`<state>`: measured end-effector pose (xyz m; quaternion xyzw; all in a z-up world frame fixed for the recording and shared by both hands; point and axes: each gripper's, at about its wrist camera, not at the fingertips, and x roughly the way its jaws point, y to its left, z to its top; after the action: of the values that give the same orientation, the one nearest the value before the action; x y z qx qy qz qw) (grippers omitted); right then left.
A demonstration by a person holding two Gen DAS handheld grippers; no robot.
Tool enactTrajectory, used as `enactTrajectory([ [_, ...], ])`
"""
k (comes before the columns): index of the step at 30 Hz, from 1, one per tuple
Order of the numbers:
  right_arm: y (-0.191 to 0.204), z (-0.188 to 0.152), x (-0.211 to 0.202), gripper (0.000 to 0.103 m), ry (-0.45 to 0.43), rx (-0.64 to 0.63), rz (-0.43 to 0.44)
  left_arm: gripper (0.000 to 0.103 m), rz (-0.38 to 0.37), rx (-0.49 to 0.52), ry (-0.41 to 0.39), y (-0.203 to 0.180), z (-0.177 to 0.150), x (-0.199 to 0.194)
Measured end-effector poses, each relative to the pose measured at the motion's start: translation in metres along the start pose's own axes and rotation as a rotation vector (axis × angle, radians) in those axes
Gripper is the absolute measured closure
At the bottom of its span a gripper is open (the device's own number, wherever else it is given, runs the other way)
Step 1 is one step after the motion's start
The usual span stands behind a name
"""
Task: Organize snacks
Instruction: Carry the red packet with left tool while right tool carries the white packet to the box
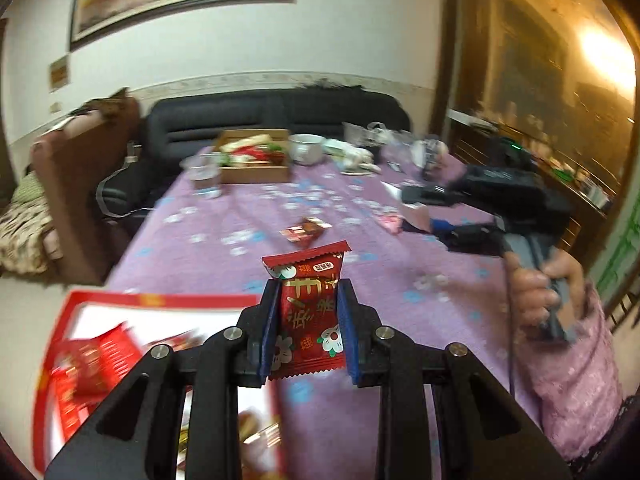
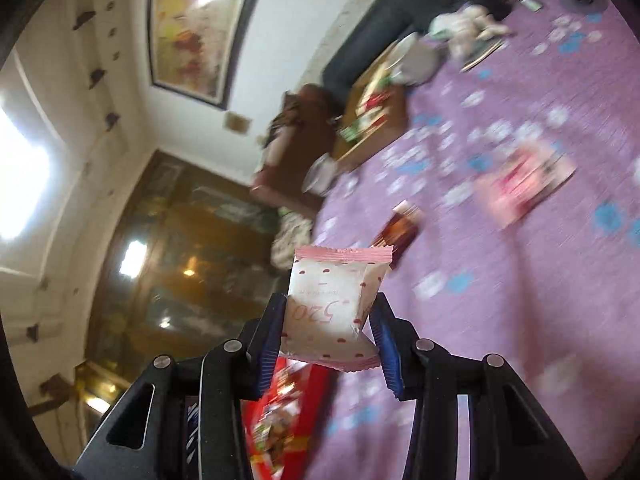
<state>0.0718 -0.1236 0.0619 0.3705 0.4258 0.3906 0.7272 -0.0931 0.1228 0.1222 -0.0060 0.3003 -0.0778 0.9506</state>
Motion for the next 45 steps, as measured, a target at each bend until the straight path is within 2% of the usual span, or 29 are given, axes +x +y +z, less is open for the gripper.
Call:
enactTrajectory([
  [4, 0.036, -0.045, 0.024, 0.060, 0.041, -0.066, 0.034, 0.078, 0.127, -0.018, -0.038, 0.028, -0.009, -0.018],
  [7, 0.066, -0.078, 0.051, 0.060, 0.107, -0.130, 0.043, 0.078, 0.194, -0.041, -0.055, 0.047, -0.015, -0.028],
  [11, 0.099, -0.108, 0.081, 0.060, 0.179, -0.201, 0.025, 0.078, 0.264, -0.053, -0.078, 0.064, -0.024, -0.040],
  [18, 0.135, -0.142, 0.112, 0.060, 0.240, -0.278, 0.016, 0.078, 0.364, -0.081, -0.103, 0.094, -0.041, -0.060],
  [29, 0.163, -0.177, 0.145, 0.060, 0.304, -0.366, -0.027, 0.077, 0.449, -0.100, -0.095, 0.119, -0.058, -0.061],
  [45, 0.168, -0.210, 0.174, 0.060, 0.367, -0.442, -0.080, 0.077, 0.495, -0.107, -0.050, 0.138, -0.074, -0.053],
])
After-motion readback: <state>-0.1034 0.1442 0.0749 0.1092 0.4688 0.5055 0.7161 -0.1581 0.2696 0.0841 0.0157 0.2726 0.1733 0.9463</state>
